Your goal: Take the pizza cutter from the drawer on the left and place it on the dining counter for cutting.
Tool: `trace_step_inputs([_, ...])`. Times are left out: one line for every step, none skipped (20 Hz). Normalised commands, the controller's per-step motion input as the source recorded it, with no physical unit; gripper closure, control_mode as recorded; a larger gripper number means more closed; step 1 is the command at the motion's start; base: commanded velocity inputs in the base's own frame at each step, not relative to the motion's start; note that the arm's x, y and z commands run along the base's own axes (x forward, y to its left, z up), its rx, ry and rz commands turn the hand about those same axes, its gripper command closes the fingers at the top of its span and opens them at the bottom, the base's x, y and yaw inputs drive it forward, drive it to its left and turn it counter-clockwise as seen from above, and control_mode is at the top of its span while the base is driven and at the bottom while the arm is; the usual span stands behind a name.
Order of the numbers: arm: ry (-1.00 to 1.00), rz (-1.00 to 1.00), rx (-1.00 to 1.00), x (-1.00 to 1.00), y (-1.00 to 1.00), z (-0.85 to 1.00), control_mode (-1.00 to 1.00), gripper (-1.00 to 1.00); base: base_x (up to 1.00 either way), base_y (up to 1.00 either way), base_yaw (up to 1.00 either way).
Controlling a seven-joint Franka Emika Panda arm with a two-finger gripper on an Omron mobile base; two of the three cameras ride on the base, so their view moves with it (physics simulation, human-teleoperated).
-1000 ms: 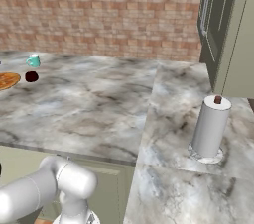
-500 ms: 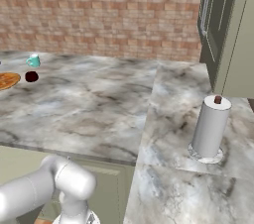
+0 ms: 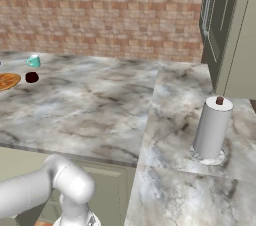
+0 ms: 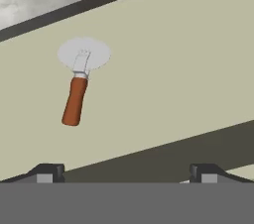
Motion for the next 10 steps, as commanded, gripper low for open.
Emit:
trace_step_inputs([0.14,0.00,0.04,0.00,0.00,-0.38,-1.00,-1.00,0.00,0.00,0.00])
trace_step_inputs([0.09,0.00,0.01,0.00,0.00,-0.52,-1.00,-1.00,0.00,0.00,0.00])
trace_step_inputs([0.03,0.00,0.00,0.00,0.04,-0.61,-1.00,-1.00,0.00,0.00,0.00])
trace_step_inputs([0.01,0.00,0.00,0.00,0.00,-0.62,-1.00,-1.00,0.00,0.00,0.00])
trace_step_inputs([0.01,0.00,0.00,0.00,0.00,-0.59,-1.00,-1.00,0.00,0.00,0.00])
trace_step_inputs([0.00,0.00,0.00,0.00,0.00,-0.58,-1.00,-1.00,0.00,0.00,0.00])
trace_step_inputs([0.00,0.00,0.00,0.00,0.00,-0.61,-1.00,-1.00,0.00,0.00,0.00])
trace_step_inputs([0.00,0.00,0.00,0.00,0.00,-0.60,-1.00,-1.00,0.00,0.00,0.00])
trace_step_inputs([0.00,0.00,0.00,0.00,0.00,-0.57,-1.00,-1.00,0.00,0.00,0.00])
trace_step_inputs([0.00,0.00,0.00,0.00,0.07,-0.56,-1.00,-1.00,0.00,0.00,0.00])
